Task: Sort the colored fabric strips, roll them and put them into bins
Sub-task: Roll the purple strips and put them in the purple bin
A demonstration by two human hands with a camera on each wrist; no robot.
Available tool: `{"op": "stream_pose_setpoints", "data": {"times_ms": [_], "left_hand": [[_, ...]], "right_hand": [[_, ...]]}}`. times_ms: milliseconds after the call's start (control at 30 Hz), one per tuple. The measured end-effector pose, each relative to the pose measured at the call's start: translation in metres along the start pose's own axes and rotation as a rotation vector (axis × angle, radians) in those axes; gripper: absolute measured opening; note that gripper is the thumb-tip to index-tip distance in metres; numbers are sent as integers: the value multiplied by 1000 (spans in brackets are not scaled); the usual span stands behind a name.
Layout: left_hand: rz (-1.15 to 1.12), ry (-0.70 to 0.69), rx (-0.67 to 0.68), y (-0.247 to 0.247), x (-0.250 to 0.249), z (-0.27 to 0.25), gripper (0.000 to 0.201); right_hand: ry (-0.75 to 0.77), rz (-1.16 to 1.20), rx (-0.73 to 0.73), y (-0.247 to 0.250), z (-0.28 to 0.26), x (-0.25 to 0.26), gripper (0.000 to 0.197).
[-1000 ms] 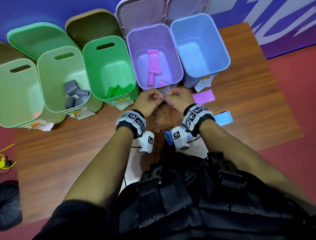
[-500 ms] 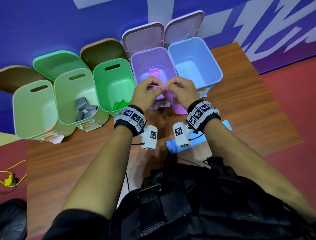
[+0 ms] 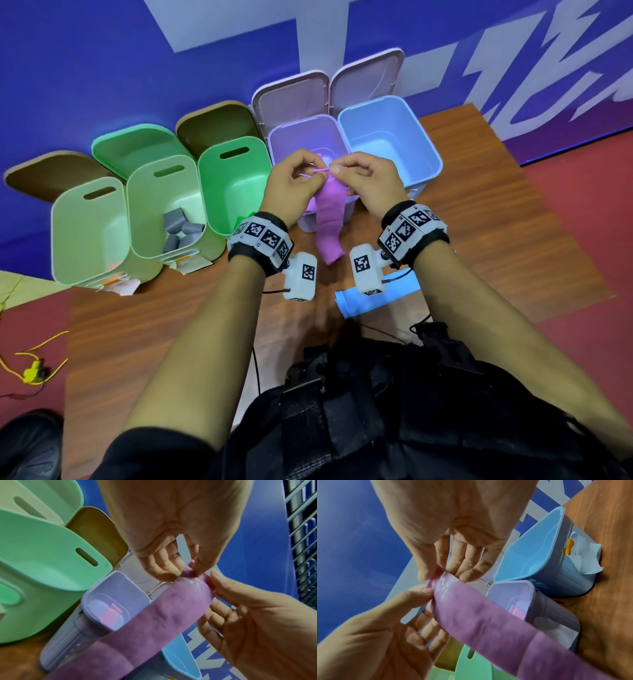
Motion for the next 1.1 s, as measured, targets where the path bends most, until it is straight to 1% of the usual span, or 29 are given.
{"op": "stream_pose_setpoints", "data": {"times_ms": [167,400,467,533,600,800,900,1000,1100], "left_hand": [[-3,-31,10,0,-3,-2,18],[-110,45,36,3,-5,-14,23],[-132,67,48,2,-5,-16,19],[-111,78,46,2,-4,-18,12],[-77,81,41,2,-2,-18,10],[-35,45,5,5,-3,-17,17],[-30,13,-13,5,-6,-17,18],[-28,5,-6,6,-8,-17,15],[-30,6,31,6,-7,-15,18]], "right_hand": [[-2,-1,10,3,-4,3,11],[-25,51,19,3,-13,3,16],[-19,53,13,3,-14,4,15],[-14,59,16,3,-15,4,14],[-11,54,15,2,-16,3,14],[-24,72,30,1,-18,0,16],[-2,53,49,-1,-19,-1,10],[23,31,45,-2,-19,-2,11],[32,41,25,-2,-17,-2,15]]}}
Point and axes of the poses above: each hand's wrist, its own z-axis towards the middle knuckle, its own y-axis out of the back of the hand, x = y × z, the point moved 2 cm from there along z, towards the middle knuckle, and after that the axes turned 3 degrees about -z, right-handed, at the moved point
